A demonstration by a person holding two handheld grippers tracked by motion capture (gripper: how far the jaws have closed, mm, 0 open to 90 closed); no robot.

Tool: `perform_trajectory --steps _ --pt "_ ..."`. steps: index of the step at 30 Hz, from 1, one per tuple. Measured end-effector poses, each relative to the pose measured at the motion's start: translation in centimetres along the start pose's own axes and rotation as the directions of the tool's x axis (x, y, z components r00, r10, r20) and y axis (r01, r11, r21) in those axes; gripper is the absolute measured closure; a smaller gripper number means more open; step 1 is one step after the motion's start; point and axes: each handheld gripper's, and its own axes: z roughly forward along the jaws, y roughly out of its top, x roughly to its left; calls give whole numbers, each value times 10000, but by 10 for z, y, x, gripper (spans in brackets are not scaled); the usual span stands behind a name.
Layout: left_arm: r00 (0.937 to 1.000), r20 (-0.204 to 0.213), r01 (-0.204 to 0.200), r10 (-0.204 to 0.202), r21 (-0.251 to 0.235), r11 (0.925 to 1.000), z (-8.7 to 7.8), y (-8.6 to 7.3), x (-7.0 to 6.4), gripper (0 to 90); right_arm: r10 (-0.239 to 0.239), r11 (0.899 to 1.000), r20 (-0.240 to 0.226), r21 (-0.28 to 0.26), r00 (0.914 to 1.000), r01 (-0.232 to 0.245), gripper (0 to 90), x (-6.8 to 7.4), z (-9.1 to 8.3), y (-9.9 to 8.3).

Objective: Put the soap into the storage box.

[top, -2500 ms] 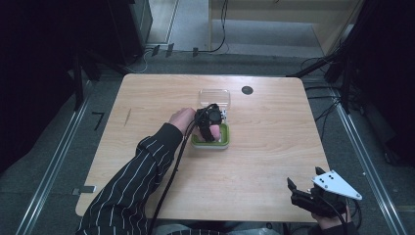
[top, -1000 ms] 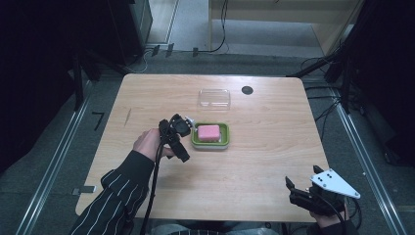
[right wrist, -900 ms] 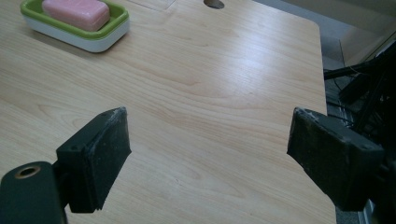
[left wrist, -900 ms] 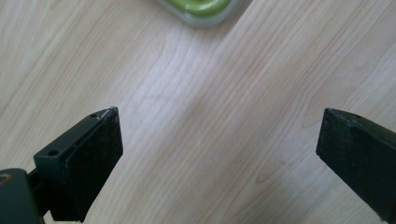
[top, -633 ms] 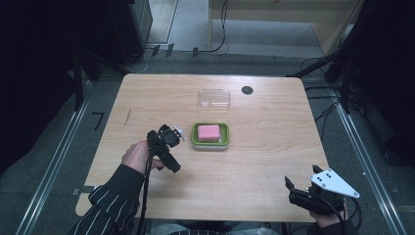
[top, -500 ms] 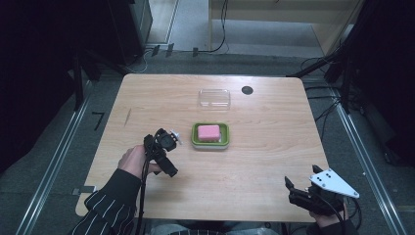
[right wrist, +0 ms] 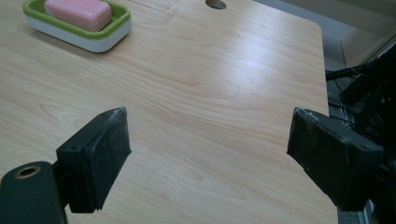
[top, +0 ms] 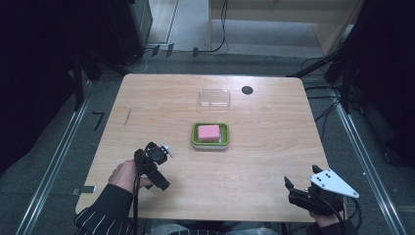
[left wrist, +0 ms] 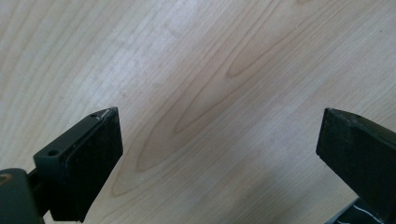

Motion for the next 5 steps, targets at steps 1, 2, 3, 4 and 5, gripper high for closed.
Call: perform_trajectory --steps 1,2,3,4,5 --pt "10000 -2 86 -86 -86 9999 1 -1 0 10 0 10000 0 0 10000 0 135 0 0 0" --pt "9999 14 104 -104 -112 9999 1 -2 0 10 -6 10000 -8 -3 10000 6 135 0 0 0" --pt "9999 77 113 -112 -105 9999 2 -3 1 10 -28 10000 -9 6 10000 28 135 0 0 0" --pt "9998 145 97 -96 -66 9999 4 -4 1 10 -28 10000 -9 6 10000 28 135 0 0 0" --pt "9998 176 112 -111 -51 9999 6 -4 0 10 -26 10000 -9 8 10000 26 135 0 0 0"
